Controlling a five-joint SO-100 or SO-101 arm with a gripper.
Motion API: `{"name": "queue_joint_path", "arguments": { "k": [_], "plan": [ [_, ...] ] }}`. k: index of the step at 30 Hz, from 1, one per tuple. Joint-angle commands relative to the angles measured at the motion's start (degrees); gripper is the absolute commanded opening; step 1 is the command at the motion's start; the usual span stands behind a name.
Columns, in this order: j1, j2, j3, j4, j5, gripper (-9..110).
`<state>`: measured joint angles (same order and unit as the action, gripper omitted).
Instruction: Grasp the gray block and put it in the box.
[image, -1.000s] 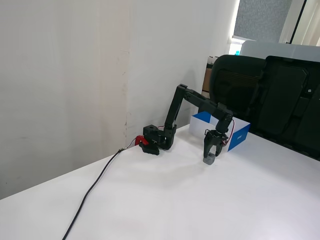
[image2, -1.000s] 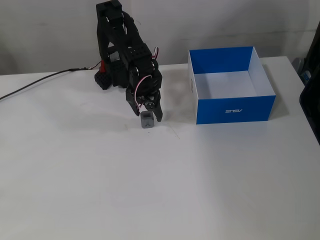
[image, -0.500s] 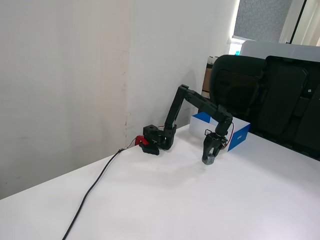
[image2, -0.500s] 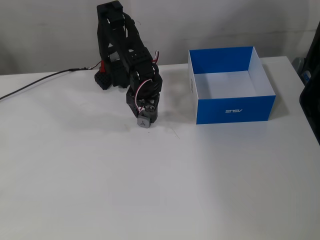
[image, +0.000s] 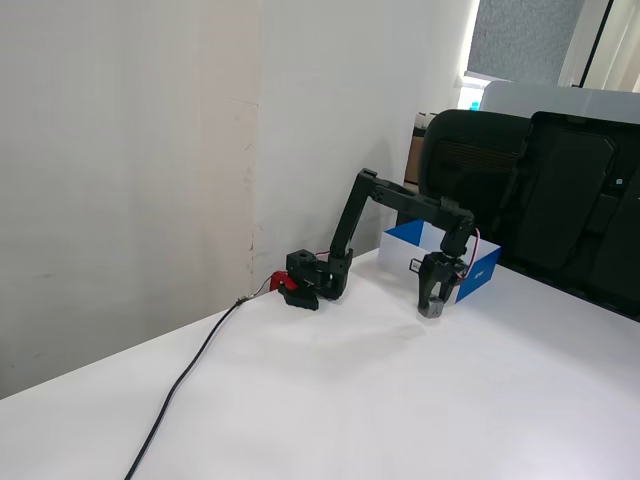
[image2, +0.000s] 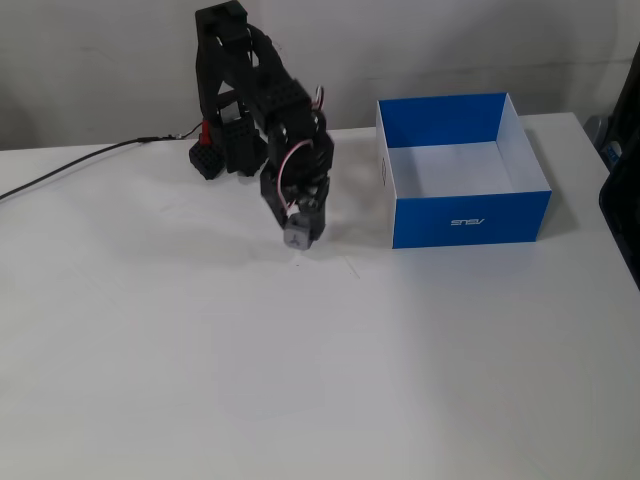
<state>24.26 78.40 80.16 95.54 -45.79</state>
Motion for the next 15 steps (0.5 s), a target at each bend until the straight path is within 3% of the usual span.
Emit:
{"name": "queue_joint_path", "arguments": {
  "k": [1,5,15],
  "plan": [
    [1.85,4.39,-16.87,6.94,2.02,1],
    [4.75,0.70,-30.41,12.39,4.39,2],
    [19.78,-0.26,-35.51,12.48,11.69,2]
  ]
}}
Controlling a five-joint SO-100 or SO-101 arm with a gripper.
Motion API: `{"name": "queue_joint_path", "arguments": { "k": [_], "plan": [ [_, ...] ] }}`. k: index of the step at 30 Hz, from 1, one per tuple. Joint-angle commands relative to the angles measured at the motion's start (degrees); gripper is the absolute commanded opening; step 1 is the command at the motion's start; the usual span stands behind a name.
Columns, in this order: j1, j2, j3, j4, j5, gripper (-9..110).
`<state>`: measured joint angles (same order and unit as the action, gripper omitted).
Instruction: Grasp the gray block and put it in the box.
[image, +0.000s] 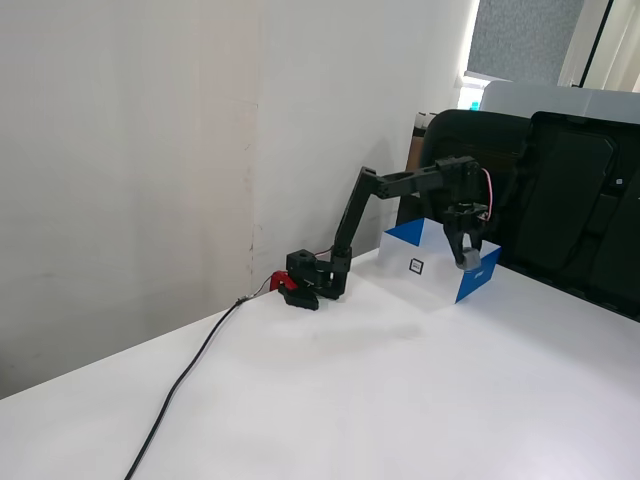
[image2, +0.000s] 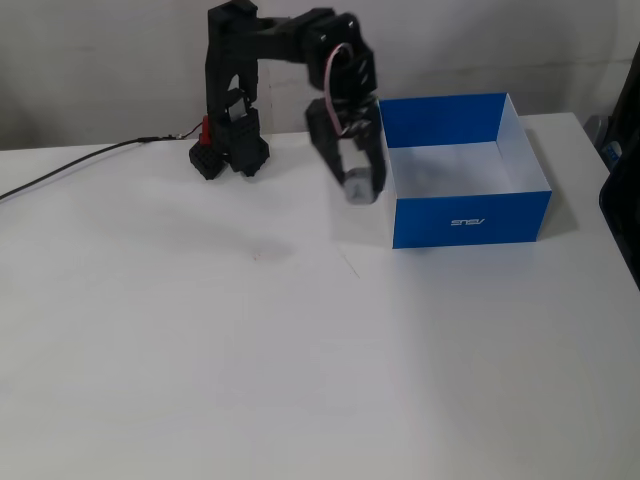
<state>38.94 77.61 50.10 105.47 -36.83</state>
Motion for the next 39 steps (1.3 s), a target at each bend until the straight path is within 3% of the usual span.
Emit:
{"name": "queue_joint_path", "arguments": {
  "k": [1,13,23,25,27,28,34,39],
  "plan": [
    [6.94,0.18,-5.80,2.55,3.43,2],
    [24.43,-6.50,-11.87,2.55,8.70,1],
    [29.36,-11.60,-14.94,2.55,8.88,3],
    [29.36,-12.13,-14.94,2.55,8.96,8],
    [29.09,-12.39,-15.03,2.55,9.14,23],
    [28.92,-12.48,-15.12,2.55,9.32,25],
    [28.21,-12.83,-16.35,2.46,9.32,21],
    [27.60,-12.74,-17.40,2.46,9.58,4]
  ]
}}
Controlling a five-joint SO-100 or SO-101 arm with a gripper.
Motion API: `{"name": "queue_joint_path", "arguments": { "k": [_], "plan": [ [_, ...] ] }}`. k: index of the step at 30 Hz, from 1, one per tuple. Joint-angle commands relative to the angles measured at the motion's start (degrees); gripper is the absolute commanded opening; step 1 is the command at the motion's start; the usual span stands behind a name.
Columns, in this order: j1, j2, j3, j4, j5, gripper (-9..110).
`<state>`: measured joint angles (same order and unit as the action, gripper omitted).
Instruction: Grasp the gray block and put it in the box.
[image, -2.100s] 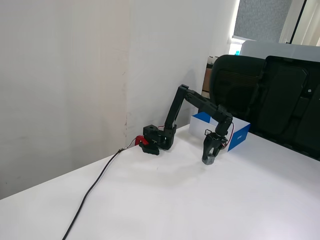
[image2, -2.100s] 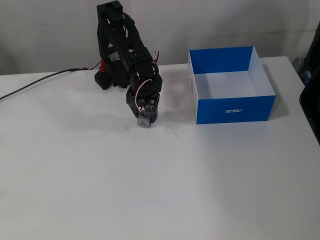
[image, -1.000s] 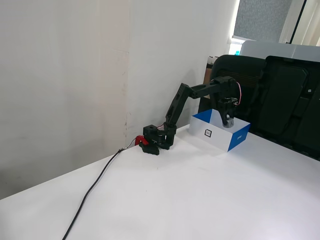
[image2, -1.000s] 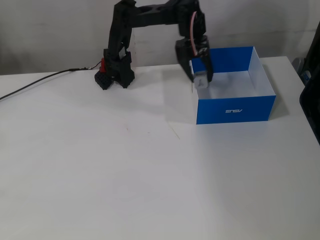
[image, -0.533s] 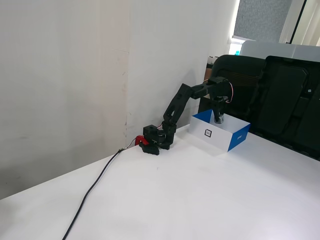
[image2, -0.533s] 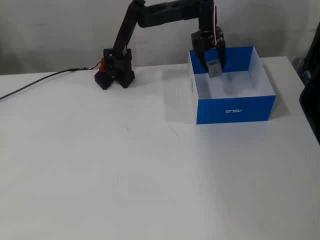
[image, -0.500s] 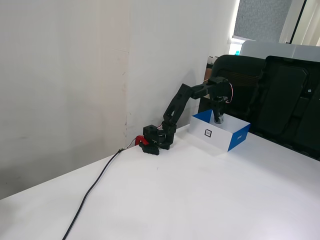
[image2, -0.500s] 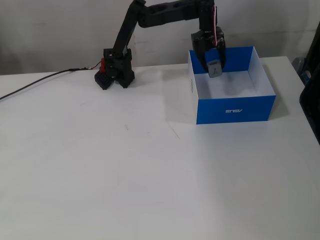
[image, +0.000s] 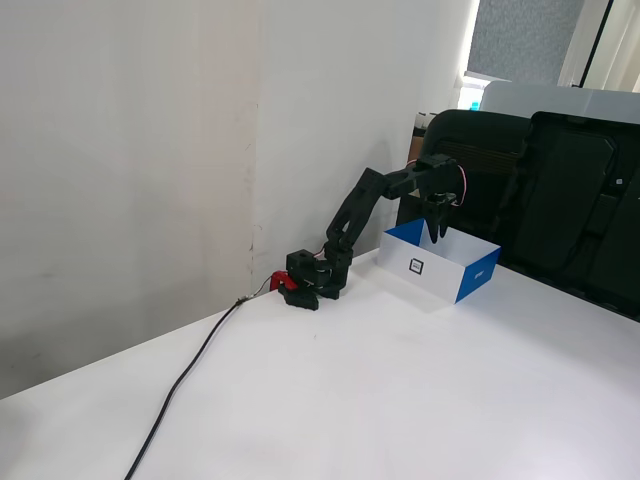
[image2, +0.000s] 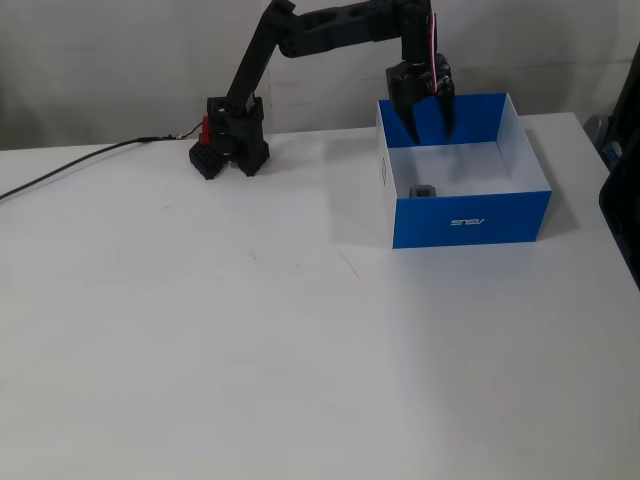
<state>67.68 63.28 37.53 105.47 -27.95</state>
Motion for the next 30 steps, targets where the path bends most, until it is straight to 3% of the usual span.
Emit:
{"name": "queue_joint_path", "arguments": {
  "k": [1,9,30],
  "plan": [
    [-1.85,1.67,-5.27,2.55,1.23,2],
    [-13.54,7.12,-4.04,2.55,2.37,0],
    [-63.11,12.66,0.09,-1.41,9.32,0]
  ]
}}
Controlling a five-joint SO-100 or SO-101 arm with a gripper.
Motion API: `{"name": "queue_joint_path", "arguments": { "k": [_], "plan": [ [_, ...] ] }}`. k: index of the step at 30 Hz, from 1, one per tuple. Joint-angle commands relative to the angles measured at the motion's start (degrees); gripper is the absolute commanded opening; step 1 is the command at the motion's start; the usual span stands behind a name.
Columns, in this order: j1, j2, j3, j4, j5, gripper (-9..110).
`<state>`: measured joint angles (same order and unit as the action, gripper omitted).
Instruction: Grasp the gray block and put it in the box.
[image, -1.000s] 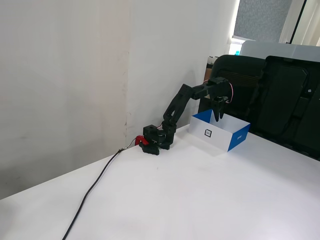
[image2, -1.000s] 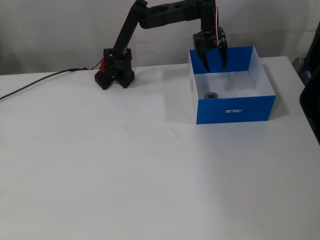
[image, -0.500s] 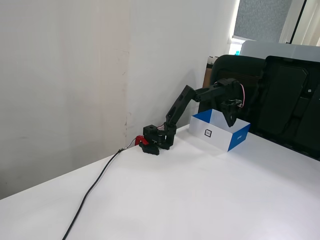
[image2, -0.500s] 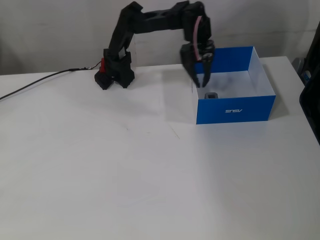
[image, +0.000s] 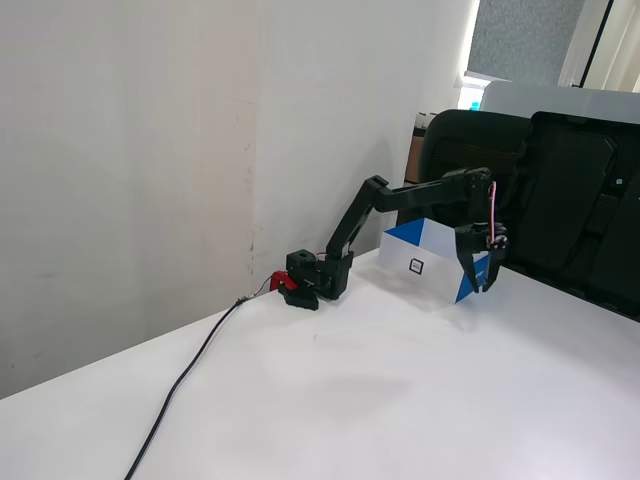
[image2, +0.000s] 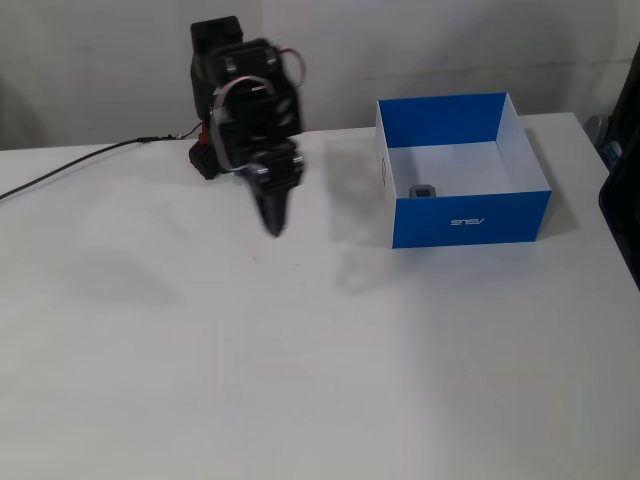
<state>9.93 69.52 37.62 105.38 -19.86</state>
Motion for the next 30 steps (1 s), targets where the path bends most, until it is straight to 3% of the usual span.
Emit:
{"name": "queue_joint_path", "arguments": {
  "k": [1,7,17,30],
  "plan": [
    [-7.03,6.42,0.44,-1.76,1.67,0],
    [-12.57,9.67,2.46,-4.22,3.96,0],
    [-10.63,23.73,12.22,-4.57,5.54,0],
    [-9.93,70.75,79.10,-32.17,7.65,0]
  ]
}}
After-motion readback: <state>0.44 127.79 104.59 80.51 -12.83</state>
